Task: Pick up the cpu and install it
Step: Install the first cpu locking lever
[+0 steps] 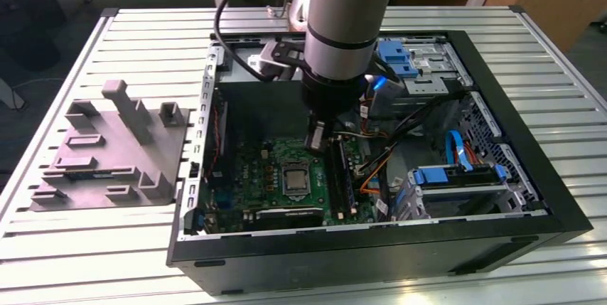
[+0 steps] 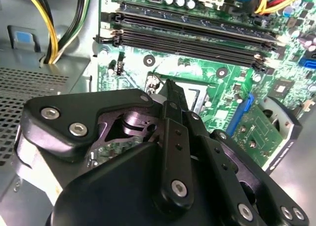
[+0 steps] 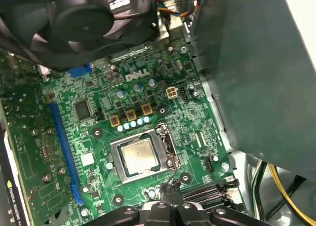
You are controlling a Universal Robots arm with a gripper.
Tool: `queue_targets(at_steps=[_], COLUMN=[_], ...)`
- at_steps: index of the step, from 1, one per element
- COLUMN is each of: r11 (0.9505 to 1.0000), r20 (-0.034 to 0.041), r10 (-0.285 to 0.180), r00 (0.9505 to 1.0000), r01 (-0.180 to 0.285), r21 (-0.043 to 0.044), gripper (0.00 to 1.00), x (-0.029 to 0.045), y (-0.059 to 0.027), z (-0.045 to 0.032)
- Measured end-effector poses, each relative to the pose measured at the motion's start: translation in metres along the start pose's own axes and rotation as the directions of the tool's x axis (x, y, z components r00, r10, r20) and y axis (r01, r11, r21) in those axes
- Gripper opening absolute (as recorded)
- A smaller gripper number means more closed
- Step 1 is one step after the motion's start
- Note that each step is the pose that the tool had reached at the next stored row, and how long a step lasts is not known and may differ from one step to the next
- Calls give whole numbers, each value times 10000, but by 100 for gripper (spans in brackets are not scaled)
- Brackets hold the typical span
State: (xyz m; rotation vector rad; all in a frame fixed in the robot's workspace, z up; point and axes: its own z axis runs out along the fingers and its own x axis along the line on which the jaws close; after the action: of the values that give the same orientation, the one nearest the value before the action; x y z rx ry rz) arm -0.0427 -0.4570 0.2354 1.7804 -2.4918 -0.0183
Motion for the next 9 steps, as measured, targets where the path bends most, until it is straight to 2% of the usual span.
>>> queue_targets(at_steps=[4,9], r11=[9984,9964], r20=[-32,-49], r10=[-569,-848], r00=[9984,9964], r01=[569,848], r21=[34,48], gripper=[11,11], x=[3,39], y=[-2,-2], z=[6,17])
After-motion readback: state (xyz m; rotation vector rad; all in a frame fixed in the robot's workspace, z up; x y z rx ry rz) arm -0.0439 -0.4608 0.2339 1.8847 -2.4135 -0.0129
